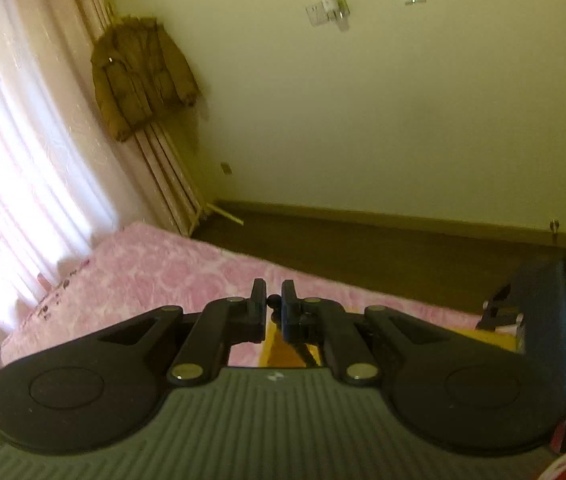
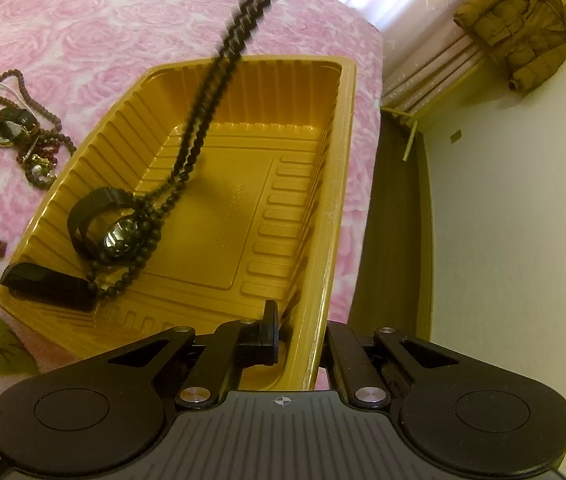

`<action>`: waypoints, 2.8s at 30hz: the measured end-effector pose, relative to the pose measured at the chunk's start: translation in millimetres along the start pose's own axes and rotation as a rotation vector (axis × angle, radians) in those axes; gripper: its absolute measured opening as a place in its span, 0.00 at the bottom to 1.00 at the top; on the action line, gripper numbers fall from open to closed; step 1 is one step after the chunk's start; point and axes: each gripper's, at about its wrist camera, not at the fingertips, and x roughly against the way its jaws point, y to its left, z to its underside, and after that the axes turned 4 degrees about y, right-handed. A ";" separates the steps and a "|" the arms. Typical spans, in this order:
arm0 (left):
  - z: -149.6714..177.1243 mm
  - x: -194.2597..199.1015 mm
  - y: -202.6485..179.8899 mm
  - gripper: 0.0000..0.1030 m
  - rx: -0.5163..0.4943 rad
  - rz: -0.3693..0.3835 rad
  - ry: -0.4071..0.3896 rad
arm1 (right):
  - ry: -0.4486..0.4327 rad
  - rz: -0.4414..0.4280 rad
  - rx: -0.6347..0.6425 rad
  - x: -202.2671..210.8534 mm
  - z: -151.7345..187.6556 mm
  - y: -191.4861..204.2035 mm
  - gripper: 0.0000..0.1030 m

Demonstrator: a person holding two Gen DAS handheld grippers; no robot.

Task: Organize jewelry
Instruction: 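Lift the bead necklace and drop it into the tray with the left tool, then grasp the black strap watch on the bedspread with the left tool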

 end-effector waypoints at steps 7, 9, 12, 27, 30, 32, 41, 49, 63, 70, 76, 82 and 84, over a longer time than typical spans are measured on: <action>18.9 -21.0 0.1 0.06 0.010 0.047 0.073 | 0.000 -0.003 -0.003 -1.1 -0.3 -1.0 0.05; 25.2 -26.6 -1.1 0.06 0.013 0.053 0.091 | 0.001 -0.004 -0.002 -1.6 -0.3 -1.3 0.05; 29.6 -34.7 -0.7 0.06 0.021 0.066 0.111 | 0.002 -0.004 -0.003 -2.1 -1.0 -1.9 0.05; 40.6 -50.5 -0.2 0.10 0.024 0.083 0.156 | 0.006 -0.005 -0.002 -2.9 -1.3 -1.8 0.05; 43.5 -51.0 1.1 0.10 0.031 0.081 0.163 | 0.006 -0.005 -0.003 -3.2 -1.1 -1.8 0.05; 46.1 -49.7 2.0 0.11 0.037 0.077 0.165 | 0.006 -0.006 -0.004 -3.1 -1.1 -1.8 0.05; 69.3 -36.3 17.8 0.13 0.093 0.052 0.174 | 0.005 -0.007 -0.003 -3.2 -0.9 -2.5 0.05; 147.0 -2.9 66.9 0.15 0.272 -0.046 0.225 | 0.012 -0.012 -0.016 -2.7 0.0 -2.7 0.05; 293.4 32.7 81.9 0.19 0.542 -0.134 0.302 | 0.046 -0.036 -0.082 -3.1 3.7 -2.6 0.05; 294.9 7.7 40.6 0.20 0.465 -0.036 0.284 | 0.053 -0.035 -0.086 -5.4 3.4 0.0 0.05; 284.2 -14.3 14.4 0.20 0.403 -0.029 0.274 | 0.053 -0.035 -0.085 -5.7 3.5 0.3 0.05; 272.4 -32.3 -9.8 0.20 0.242 -0.108 0.265 | 0.052 -0.035 -0.082 -6.6 5.2 0.0 0.05; 271.0 -36.2 -15.9 0.20 0.193 -0.126 0.271 | 0.052 -0.035 -0.081 -6.4 4.9 -0.1 0.05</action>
